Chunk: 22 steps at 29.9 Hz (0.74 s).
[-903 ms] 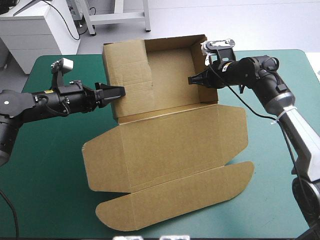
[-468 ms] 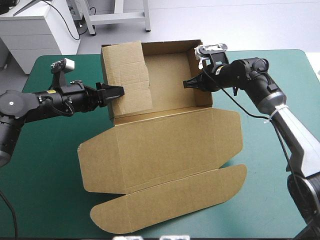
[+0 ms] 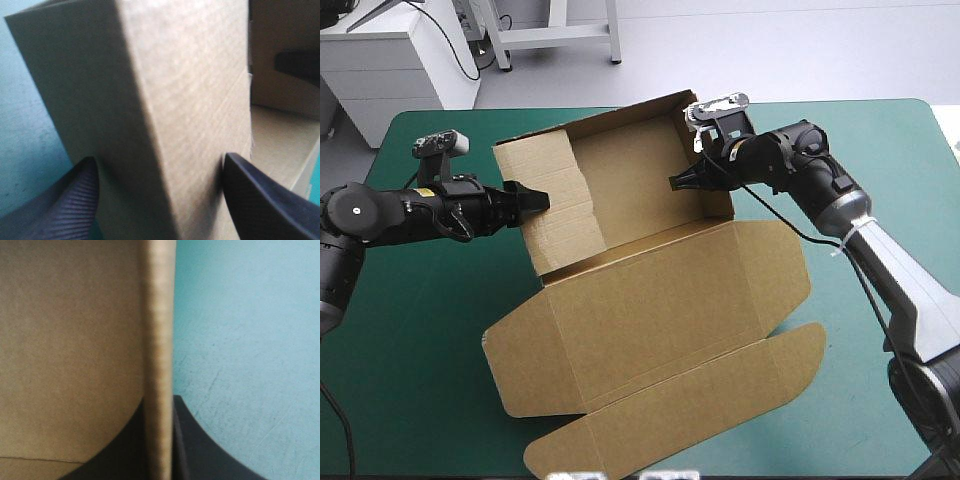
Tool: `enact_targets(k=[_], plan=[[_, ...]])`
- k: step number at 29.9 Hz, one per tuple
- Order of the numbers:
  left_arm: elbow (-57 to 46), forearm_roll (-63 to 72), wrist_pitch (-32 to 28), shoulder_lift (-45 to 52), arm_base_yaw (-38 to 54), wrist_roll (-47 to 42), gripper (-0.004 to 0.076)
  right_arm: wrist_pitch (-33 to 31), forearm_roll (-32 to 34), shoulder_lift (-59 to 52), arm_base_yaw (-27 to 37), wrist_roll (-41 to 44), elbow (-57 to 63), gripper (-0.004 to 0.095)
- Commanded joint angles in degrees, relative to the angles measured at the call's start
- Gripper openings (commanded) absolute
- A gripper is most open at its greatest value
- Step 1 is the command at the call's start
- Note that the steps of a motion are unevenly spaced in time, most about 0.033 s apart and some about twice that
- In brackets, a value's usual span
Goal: Fold the box
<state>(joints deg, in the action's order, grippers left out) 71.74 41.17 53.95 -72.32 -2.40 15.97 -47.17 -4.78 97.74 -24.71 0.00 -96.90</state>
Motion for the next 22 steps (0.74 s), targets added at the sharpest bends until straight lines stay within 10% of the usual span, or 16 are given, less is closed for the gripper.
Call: enact_targets(k=[1,7,15,22], plan=[[1.78,-5.90,-1.64,0.85,-0.72,-6.29,0.0491,3.88,-3.60,-2.67,-0.29,0.00,-1.66,-0.0016],[1.78,-10.03,0.42,-1.65,-3.53,-12.46,0.0473,5.73,-9.48,-2.67,-0.29,-0.52,-2.05,-0.0016],[1.78,-10.30,-4.77,-2.12,-8.00,-11.80,0.0083,1.74,-4.29,-2.67,-0.29,1.46,-1.95,-0.0016],[1.78,-17.99,-10.01,-2.12,-10.85,-14.33,-0.0008,-1.00,0.20,-2.13,-1.00,4.47,-1.95,-0.0015]])
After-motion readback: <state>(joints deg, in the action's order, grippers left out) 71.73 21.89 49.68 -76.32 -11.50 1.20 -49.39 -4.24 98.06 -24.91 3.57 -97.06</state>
